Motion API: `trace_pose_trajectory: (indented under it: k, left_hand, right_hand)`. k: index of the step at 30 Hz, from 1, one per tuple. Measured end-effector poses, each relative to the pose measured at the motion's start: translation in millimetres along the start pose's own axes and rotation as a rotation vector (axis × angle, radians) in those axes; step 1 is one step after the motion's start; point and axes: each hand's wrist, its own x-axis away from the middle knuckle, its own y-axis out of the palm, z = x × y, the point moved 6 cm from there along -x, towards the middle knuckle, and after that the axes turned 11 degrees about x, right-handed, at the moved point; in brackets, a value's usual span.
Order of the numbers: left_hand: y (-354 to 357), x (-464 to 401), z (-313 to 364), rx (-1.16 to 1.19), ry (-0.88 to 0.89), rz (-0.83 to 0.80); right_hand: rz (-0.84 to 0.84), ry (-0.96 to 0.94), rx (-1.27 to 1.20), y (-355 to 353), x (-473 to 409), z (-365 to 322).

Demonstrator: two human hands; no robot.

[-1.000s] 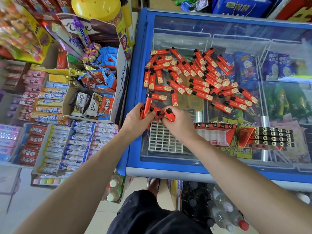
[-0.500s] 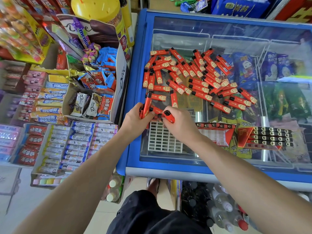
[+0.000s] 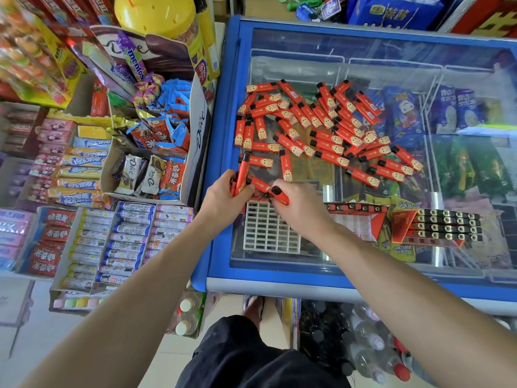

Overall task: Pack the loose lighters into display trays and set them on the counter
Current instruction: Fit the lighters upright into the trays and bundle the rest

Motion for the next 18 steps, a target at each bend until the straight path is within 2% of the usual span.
trace_pose_trajectory:
  k: [8, 14, 18]
  left_hand:
    - [-0.3, 1.2, 3.6, -0.009, 0.009, 0.012]
    - [0.2, 4.9, 5.1, -0.011, 0.006, 0.011]
    - [1.9, 6.3, 8.7, -0.063, 0.037, 0.008]
  right_hand:
    - [0.011, 0.021, 0.036, 5.8, -1.9, -6.3]
    - [0.008, 0.126, -0.189, 1.8, 4.9, 6.3]
    - [0.010, 0.058, -0.094, 0.8, 5.5, 4.6]
